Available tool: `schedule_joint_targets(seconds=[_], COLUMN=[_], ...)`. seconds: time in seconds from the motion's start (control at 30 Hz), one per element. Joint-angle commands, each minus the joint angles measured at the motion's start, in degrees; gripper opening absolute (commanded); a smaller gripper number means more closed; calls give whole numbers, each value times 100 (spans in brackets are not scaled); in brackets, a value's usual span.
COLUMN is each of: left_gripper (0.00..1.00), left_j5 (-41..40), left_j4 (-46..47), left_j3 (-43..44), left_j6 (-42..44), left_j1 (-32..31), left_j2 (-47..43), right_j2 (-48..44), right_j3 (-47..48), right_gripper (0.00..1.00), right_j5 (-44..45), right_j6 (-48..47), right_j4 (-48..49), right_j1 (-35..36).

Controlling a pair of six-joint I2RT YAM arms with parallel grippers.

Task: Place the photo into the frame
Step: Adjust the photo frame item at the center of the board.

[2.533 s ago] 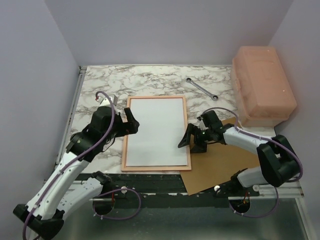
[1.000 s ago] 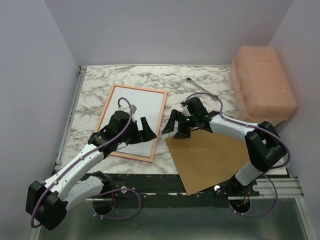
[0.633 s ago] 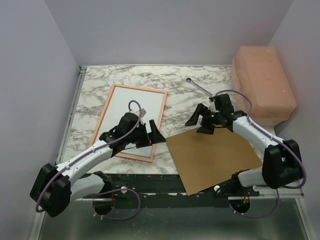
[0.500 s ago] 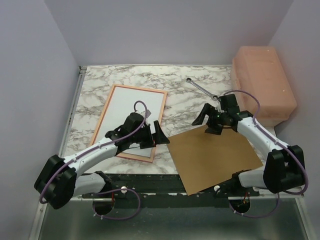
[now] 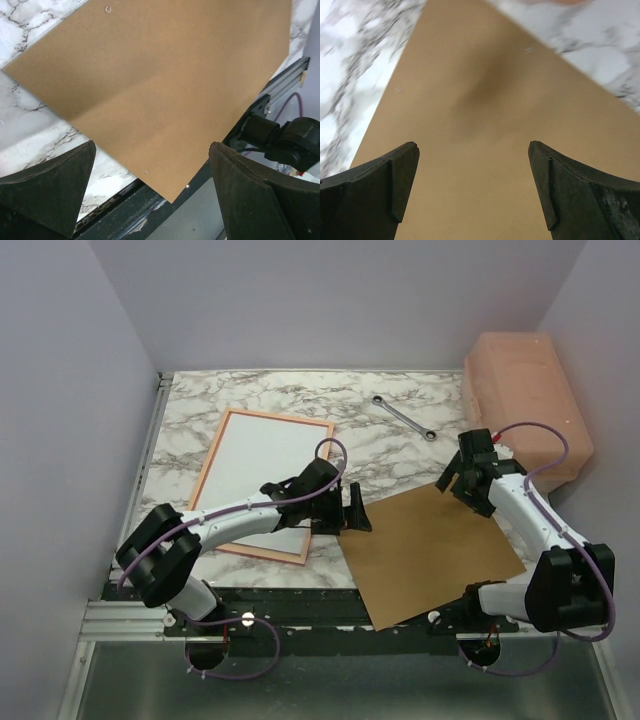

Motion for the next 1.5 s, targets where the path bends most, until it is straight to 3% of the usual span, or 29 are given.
schedule_joint_targets(seconds=[0.0, 0.17, 0.3, 0.9, 1.2, 1.47], left_gripper=[99, 98, 99, 99, 99, 99], left_j5=[-556, -685, -717, -494, -522, -636], left_j4=[-480, -659, -754, -203, 566, 425], left_j3=[127, 173, 220, 543, 107, 154], left_j6=[-23, -10, -45, -218, -224, -39], left_j1=[-115, -115, -115, -84, 76, 100], left_j2=[223, 420, 598, 1431, 666, -69], right_j2=[319, 978, 985, 1498, 1604, 1481], right_j3=[96, 208, -2, -1034, -1411, -1655], right_gripper=[100, 100, 100, 100, 100, 100], right_j5=[1158, 937, 332, -1831, -2680, -3599], right_j6=[309, 70, -114, -48, -84, -196], right_j4=[-183, 102, 601, 1637, 1894, 2150], right_j1=[-326, -834, -1184, -1217, -1221, -1214])
